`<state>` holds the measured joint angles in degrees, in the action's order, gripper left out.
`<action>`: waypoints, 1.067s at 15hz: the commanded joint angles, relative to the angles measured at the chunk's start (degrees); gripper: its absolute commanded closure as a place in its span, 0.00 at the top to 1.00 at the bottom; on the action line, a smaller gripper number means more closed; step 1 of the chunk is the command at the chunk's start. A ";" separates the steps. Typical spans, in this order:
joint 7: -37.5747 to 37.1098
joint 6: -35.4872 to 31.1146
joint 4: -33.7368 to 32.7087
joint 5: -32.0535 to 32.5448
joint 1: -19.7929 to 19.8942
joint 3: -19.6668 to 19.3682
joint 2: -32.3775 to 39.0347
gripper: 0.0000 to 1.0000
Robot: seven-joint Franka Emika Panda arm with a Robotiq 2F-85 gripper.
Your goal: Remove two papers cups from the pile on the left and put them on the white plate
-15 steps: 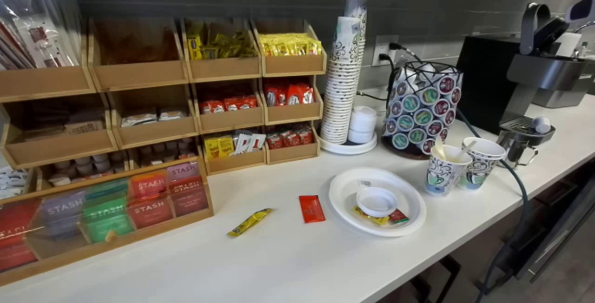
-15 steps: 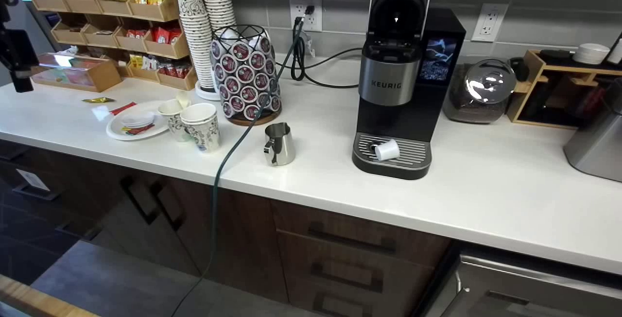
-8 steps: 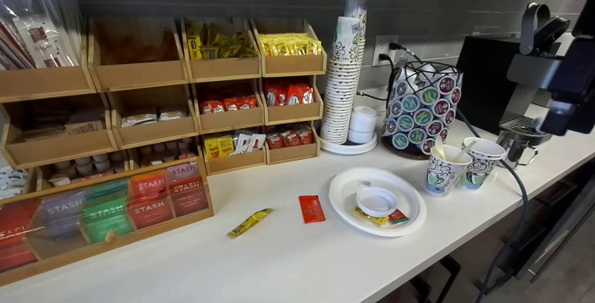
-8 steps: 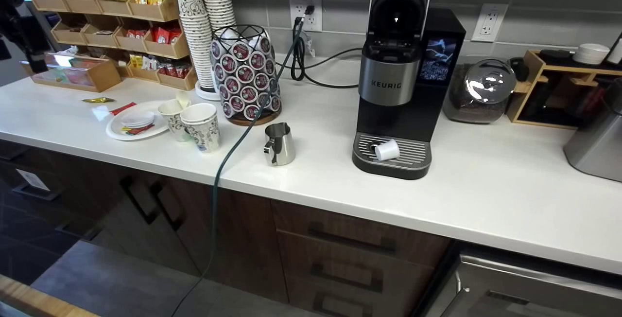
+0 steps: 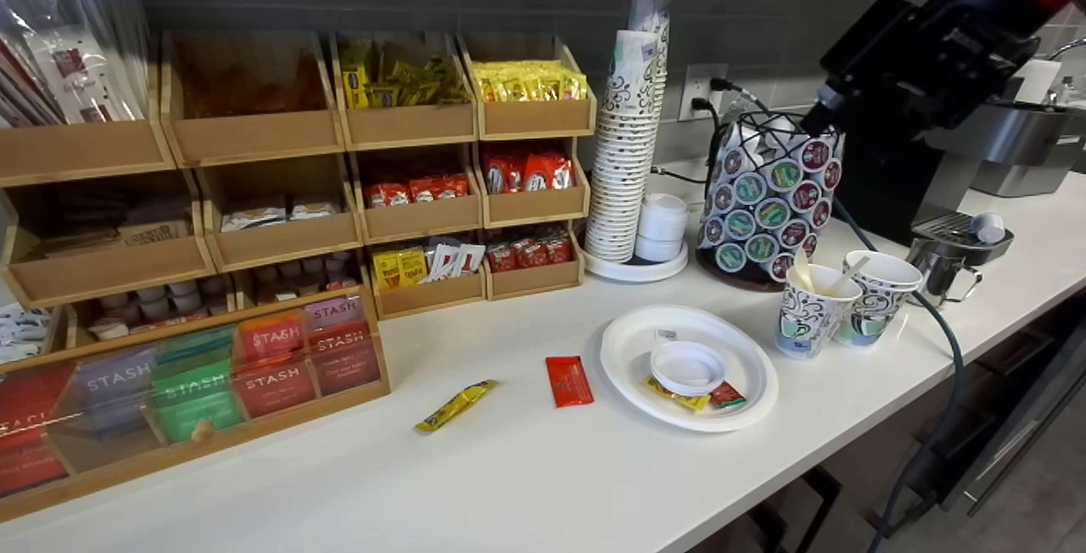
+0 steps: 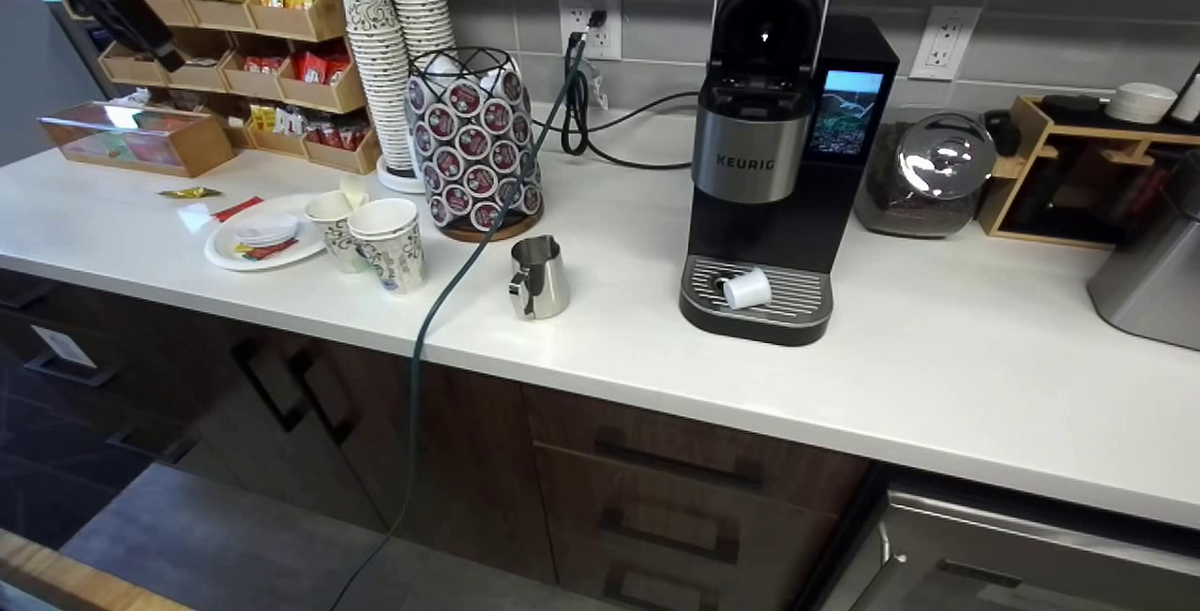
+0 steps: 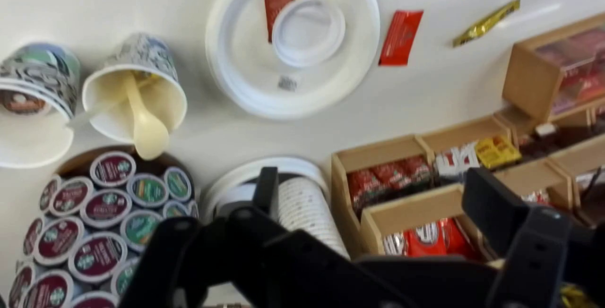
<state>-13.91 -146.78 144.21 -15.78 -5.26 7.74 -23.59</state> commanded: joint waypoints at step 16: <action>-46.96 -13.90 -16.97 57.93 46.03 33.67 12.60 1.00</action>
<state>-60.89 -160.65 127.23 42.15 40.77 41.45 -10.97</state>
